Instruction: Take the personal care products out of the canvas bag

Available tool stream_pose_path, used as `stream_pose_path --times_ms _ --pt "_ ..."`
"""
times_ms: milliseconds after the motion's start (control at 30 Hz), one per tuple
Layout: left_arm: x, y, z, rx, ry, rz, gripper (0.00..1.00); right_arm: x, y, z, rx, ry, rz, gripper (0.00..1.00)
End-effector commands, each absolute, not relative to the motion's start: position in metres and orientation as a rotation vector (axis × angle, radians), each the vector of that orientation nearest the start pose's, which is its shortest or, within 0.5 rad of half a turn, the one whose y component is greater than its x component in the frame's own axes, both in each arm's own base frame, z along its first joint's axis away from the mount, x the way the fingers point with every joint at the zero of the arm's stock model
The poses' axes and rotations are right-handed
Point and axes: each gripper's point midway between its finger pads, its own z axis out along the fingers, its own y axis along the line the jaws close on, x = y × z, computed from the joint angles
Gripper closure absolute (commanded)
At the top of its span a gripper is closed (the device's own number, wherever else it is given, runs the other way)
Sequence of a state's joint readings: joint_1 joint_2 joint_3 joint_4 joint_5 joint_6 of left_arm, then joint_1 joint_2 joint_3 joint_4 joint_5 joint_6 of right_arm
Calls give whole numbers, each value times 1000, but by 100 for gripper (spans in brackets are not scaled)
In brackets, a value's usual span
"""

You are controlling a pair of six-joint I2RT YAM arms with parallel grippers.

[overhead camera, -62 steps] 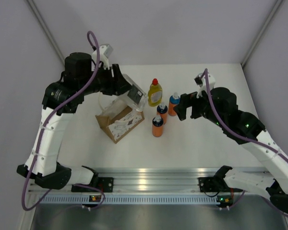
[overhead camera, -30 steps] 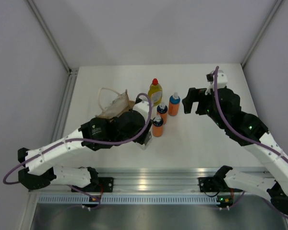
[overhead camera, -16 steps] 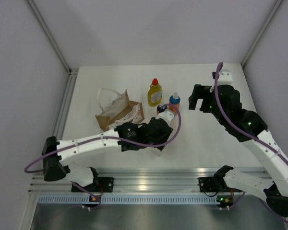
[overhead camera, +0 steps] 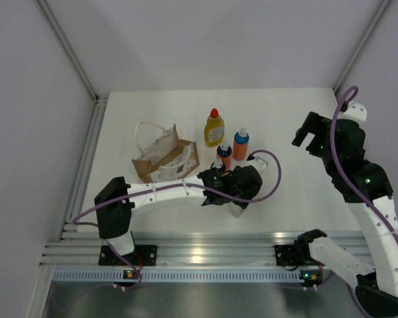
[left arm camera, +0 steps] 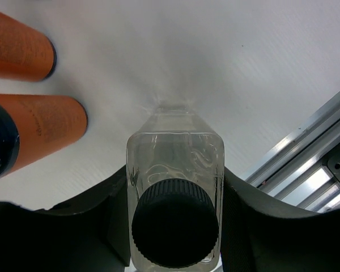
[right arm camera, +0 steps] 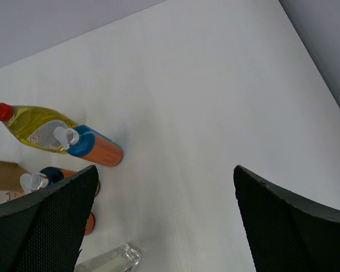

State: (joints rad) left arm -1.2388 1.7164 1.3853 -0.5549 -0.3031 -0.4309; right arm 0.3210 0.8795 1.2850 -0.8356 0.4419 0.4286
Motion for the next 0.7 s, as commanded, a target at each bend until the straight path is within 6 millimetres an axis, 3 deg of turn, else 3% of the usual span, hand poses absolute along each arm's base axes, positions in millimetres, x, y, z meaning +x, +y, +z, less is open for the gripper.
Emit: stream_pose_path --times_ms 0,267,367,433,500,533,600,633,667 --pt "194 -444 194 762 2116 -551 100 253 20 341 366 1916 58 0" --pt "196 -450 173 852 2148 -475 100 246 15 340 346 1908 51 0" --pt "197 -452 171 861 2155 -459 94 245 14 346 349 1893 52 1" --pt "198 -452 170 855 2158 -450 77 244 13 350 347 1882 53 0" --pt "200 -450 172 841 2153 -444 70 243 12 354 342 1874 52 0" --pt "201 -450 173 834 2151 -439 60 243 13 355 338 1872 52 1" --pt "204 -446 178 825 2150 -415 51 243 12 357 338 1871 49 1" --pt "207 -443 180 812 2145 -392 37 243 12 358 334 1870 49 1" --pt "209 -441 182 806 2142 -378 31 243 12 358 332 1869 50 1"
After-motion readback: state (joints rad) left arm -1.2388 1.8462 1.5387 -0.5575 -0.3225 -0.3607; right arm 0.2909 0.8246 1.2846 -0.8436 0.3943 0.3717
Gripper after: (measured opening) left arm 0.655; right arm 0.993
